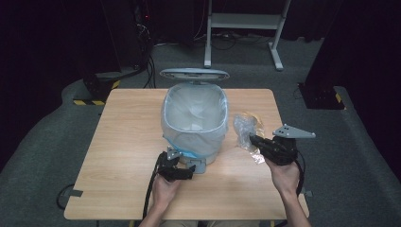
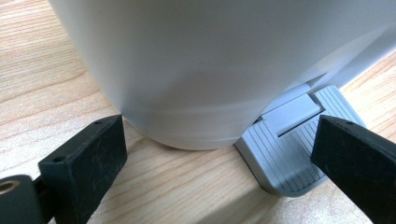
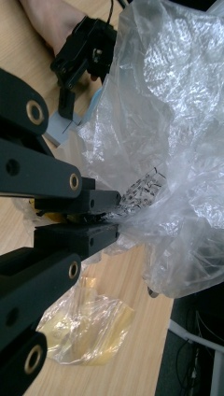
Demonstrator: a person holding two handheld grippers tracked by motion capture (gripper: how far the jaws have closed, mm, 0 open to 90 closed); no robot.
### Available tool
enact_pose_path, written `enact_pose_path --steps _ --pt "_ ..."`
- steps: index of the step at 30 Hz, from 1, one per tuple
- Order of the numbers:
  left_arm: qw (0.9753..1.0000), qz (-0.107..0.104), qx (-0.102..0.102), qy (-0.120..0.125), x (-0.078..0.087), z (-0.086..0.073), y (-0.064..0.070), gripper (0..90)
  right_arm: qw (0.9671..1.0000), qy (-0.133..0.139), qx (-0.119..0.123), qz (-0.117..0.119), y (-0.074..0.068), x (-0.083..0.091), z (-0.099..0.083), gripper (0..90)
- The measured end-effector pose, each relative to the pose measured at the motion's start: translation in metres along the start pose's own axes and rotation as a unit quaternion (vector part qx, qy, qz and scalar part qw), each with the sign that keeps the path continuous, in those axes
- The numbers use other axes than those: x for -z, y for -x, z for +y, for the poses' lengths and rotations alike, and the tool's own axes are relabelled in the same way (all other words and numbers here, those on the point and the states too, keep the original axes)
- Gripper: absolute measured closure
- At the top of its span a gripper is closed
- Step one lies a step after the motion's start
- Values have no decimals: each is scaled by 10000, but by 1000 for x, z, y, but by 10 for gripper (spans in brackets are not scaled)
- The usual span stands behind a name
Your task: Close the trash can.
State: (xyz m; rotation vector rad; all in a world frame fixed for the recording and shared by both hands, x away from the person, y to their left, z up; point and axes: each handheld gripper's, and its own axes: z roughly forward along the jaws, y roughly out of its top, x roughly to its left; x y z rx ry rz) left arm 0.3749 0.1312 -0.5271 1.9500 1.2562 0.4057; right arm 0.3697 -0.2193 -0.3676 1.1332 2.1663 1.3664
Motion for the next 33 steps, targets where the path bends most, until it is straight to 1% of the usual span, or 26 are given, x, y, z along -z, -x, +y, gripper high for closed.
enact_pose_path --steps 6,8,15,18,24,33 --pt "10000 -1 1 2 0 0 0 37 10000 4 33 17 -1 2 8 842" --pt "10000 -1 1 0 0 0 0 37 10000 -2 92 25 -3 2 13 842" --pt "10000 1 0 2 0 0 0 37 9998 80 166 36 -8 3 26 841" --pt "10000 -1 2 2 0 0 0 37 9997 131 168 125 -8 4 33 841" --pt "10000 -3 3 1 0 0 0 37 9993 199 255 206 -11 6 46 841" --pt "10000 -4 5 0 0 0 0 37 9988 152 340 329 -16 -3 64 841"
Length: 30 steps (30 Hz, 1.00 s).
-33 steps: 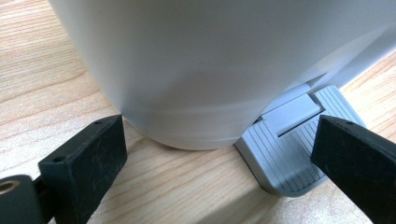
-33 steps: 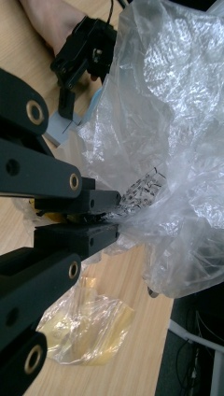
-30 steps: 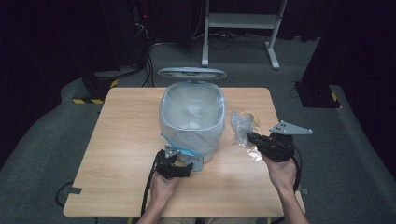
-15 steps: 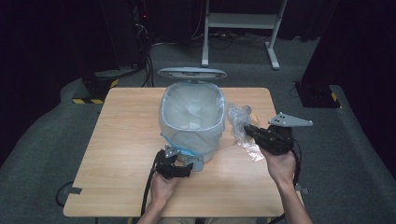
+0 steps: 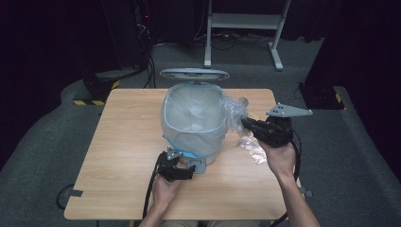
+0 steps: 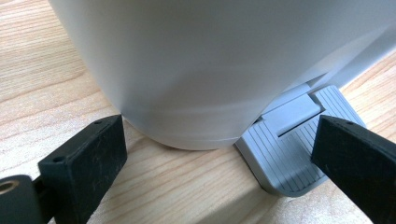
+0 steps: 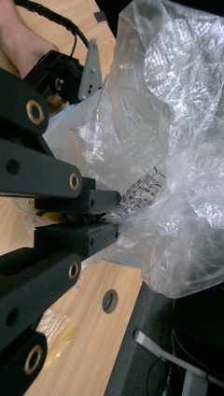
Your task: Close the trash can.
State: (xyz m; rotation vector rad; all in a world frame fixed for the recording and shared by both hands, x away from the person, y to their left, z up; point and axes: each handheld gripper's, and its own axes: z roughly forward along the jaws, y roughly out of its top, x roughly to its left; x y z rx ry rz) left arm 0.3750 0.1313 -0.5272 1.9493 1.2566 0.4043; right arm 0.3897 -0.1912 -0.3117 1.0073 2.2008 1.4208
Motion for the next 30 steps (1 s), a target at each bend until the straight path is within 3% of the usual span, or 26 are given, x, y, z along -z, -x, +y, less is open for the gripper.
enact_pose_path --steps 15,30 --pt "10000 2 -2 1 0 0 0 37 9997 -24 170 160 -9 -13 26 841" --pt "10000 3 -4 0 0 0 0 37 9991 -118 71 406 -11 -37 37 841"
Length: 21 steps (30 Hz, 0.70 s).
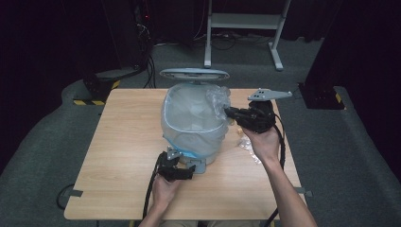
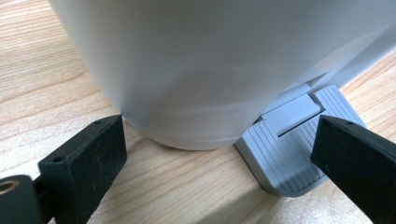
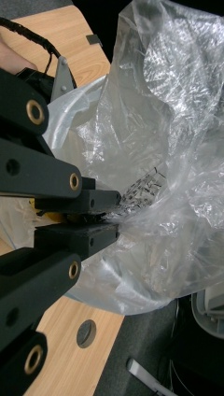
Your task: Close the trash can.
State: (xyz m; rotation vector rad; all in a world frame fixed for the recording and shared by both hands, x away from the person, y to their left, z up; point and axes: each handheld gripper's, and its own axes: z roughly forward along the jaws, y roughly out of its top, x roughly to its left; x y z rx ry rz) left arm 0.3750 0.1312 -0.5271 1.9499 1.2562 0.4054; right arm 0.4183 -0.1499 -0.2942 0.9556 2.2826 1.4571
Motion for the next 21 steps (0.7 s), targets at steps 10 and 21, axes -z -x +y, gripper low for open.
enact_pose_path --steps 10,21 --pt "10000 2 3 3 0 0 0 37 9999 -65 61 99 -6 -17 11 840" --pt "10000 0 -2 -2 0 0 0 37 9996 -274 87 73 -9 -39 9 833"
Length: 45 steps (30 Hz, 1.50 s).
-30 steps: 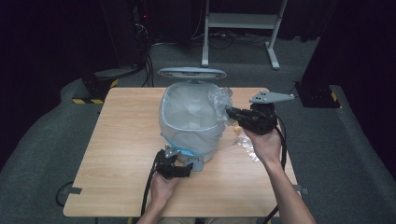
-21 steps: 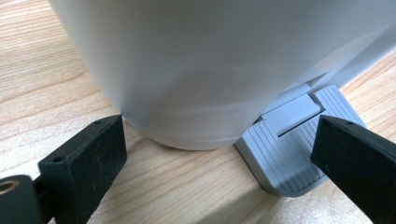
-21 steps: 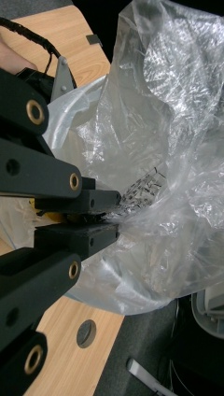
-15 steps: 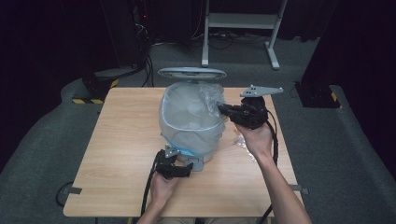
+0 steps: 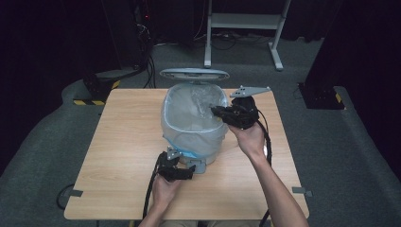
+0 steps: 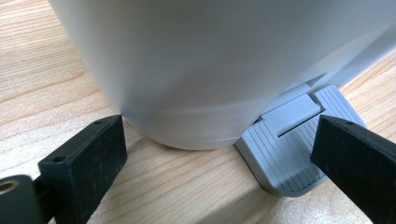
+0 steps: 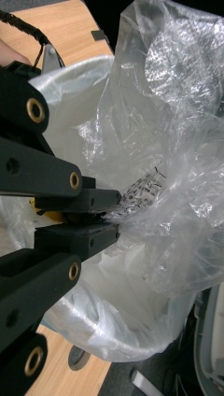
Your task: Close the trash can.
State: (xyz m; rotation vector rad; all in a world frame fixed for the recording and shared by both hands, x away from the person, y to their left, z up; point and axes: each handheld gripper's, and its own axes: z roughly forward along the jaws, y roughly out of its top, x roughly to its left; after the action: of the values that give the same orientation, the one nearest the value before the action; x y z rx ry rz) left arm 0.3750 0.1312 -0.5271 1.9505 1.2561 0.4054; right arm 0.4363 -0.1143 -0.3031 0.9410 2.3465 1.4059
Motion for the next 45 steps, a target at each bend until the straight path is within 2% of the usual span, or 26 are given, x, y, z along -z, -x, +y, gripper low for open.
enact_pose_path --steps 14,28,30,37,45 --pt "10000 1 0 2 0 0 0 37 9999 -131 -28 -28 1 -11 -3 806" --pt "10000 6 -4 1 0 0 0 37 9996 -219 3 -185 -1 -17 -4 684" --pt "10000 5 -3 0 0 0 0 37 9994 -236 45 -240 -1 -18 -4 644" --pt "10000 4 -4 -1 0 0 0 37 9992 -198 59 -344 -2 -18 -4 568" --pt "10000 5 -4 0 0 0 0 37 9994 45 38 -328 -1 -10 -7 522"
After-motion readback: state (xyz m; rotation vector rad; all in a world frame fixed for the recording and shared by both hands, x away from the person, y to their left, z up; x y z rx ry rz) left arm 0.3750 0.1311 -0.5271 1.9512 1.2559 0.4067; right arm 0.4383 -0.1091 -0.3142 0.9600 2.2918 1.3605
